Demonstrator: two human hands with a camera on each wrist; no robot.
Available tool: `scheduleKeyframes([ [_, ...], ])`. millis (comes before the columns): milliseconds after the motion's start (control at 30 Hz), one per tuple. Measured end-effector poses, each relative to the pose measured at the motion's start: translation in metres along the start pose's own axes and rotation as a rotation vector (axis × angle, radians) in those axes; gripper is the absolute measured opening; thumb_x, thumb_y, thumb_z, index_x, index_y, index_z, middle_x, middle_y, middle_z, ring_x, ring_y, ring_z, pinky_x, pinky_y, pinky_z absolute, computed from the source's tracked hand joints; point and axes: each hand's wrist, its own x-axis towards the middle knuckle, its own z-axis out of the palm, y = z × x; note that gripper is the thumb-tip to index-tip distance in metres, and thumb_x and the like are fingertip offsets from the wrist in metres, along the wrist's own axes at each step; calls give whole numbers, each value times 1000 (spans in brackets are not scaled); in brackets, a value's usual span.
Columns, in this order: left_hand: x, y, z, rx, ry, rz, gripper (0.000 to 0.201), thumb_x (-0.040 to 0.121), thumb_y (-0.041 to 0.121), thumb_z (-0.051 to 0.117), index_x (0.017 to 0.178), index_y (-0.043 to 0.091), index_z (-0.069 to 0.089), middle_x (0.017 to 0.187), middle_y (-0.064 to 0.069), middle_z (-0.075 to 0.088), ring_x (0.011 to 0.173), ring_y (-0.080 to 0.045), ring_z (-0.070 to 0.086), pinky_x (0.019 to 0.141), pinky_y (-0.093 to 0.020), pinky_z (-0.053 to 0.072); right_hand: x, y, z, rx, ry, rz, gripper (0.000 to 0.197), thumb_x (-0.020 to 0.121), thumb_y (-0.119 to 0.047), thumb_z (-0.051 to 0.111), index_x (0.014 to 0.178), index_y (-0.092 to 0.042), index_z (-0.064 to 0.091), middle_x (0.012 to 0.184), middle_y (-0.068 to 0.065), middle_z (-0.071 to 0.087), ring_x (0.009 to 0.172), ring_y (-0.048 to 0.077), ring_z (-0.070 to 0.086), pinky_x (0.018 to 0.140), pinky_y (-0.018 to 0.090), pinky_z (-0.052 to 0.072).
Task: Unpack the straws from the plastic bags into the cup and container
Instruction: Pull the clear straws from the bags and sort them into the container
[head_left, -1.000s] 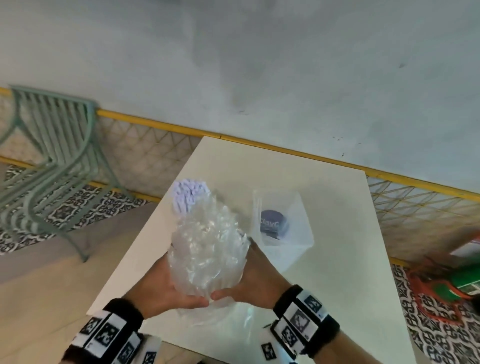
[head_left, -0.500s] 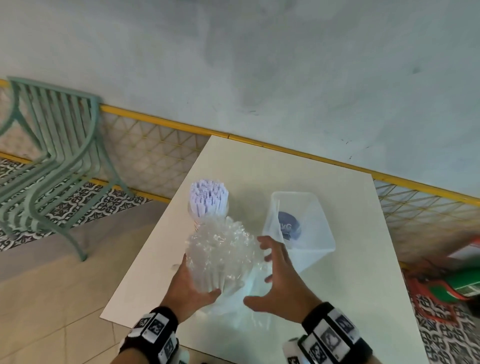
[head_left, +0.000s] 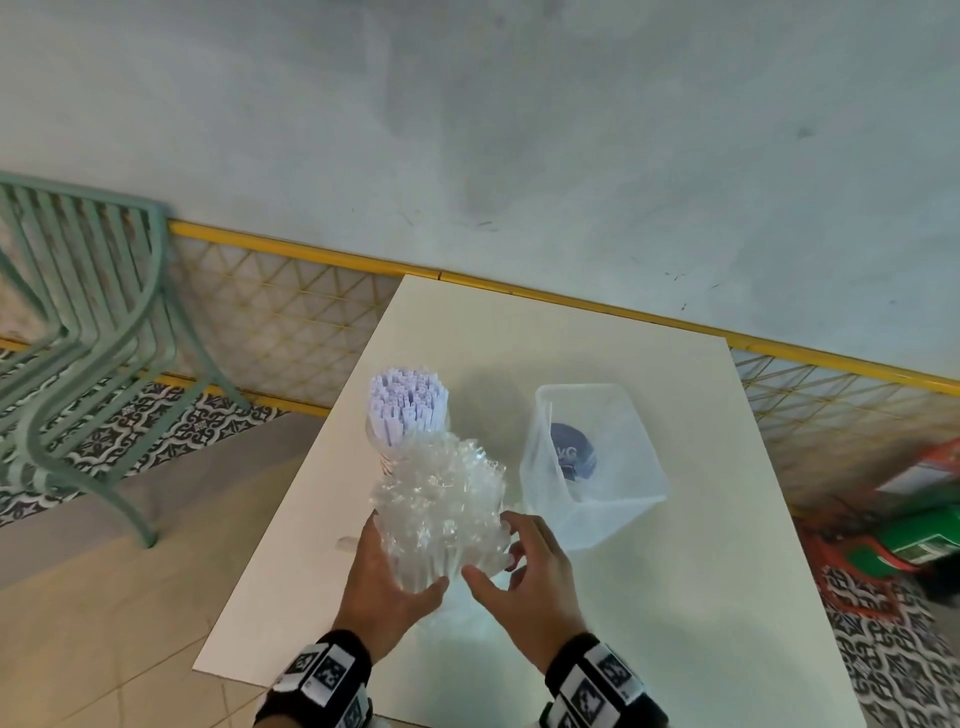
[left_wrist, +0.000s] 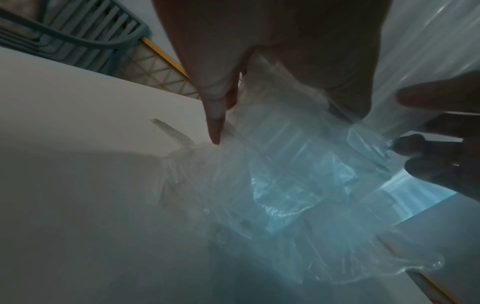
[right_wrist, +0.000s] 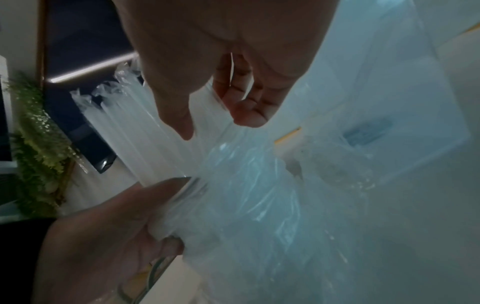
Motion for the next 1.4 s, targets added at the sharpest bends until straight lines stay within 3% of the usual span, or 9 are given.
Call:
scheduleKeyframes([
  [67, 2, -3, -1, 13, -3, 0, 110, 53, 32, 91, 141, 35, 25, 130, 12, 55, 121, -9, 53, 105, -27, 41, 1, 2, 3, -4, 36, -37, 41, 70, -33, 81, 100, -42, 54, 97, -25, 52, 74, 8, 55, 58, 17, 50],
  [167, 3, -1, -1, 43, 4, 22, 108, 53, 32, 89, 141, 35, 25, 129, 14, 53, 119, -8, 52, 101, -25, 40, 4, -3, 4, 11, 109, -119, 35, 70, -23, 81, 99, -26, 61, 91, -22, 54, 59, 8, 52, 51, 12, 45],
  [333, 7, -3, 0, 76, 17, 71, 101, 54, 31, 88, 136, 38, 30, 126, 16, 53, 117, -9, 54, 96, -23, 43, 10, -19, 0, 57, 117, -205, 42, 68, -24, 83, 102, -27, 58, 96, -21, 52, 60, 13, 52, 49, 22, 49],
  [467, 10, -6, 1, 62, 0, 70, 102, 54, 31, 90, 136, 43, 30, 126, 16, 55, 116, -9, 57, 97, -34, 51, 10, -23, 10, 40, 111, -202, 53, 64, -40, 88, 104, -29, 54, 98, -25, 50, 73, -3, 52, 62, 4, 40],
  [600, 13, -10, -1, 91, 29, 65, 100, 53, 37, 89, 136, 39, 32, 125, 17, 55, 116, -9, 56, 100, -35, 50, 15, -27, 16, 74, 193, -223, 39, 67, -27, 87, 97, -18, 63, 88, -22, 55, 60, -5, 50, 58, 2, 37],
  [767, 13, -12, 0, 137, 30, 79, 103, 54, 38, 88, 138, 39, 28, 128, 18, 50, 118, -7, 51, 100, -29, 46, 18, -30, 13, 144, 213, -261, 27, 68, -21, 78, 93, -22, 69, 90, -12, 64, 69, 9, 65, 54, 26, 53],
  [967, 10, -9, -2, 139, 33, 90, 105, 56, 33, 88, 140, 34, 26, 131, 15, 46, 118, -6, 47, 96, -20, 37, 23, -39, 6, 148, 228, -296, 34, 66, -26, 76, 94, -35, 59, 95, -9, 60, 81, 3, 63, 63, 12, 49],
  [1167, 13, -14, -4, 78, -14, 61, 112, 48, 46, 92, 139, 43, 27, 131, 16, 53, 121, -11, 54, 101, -41, 49, 4, -14, 4, 22, -43, -205, 61, 67, -39, 87, 111, -58, 50, 117, -21, 48, 101, 11, 60, 68, 20, 54],
  [1400, 12, -10, 1, 100, 12, 81, 107, 54, 40, 88, 139, 44, 23, 134, 15, 48, 123, -11, 50, 102, -37, 48, 10, -21, 17, 89, 136, -148, 49, 68, -24, 85, 106, -40, 60, 103, -18, 63, 60, 3, 56, 58, 13, 47],
])
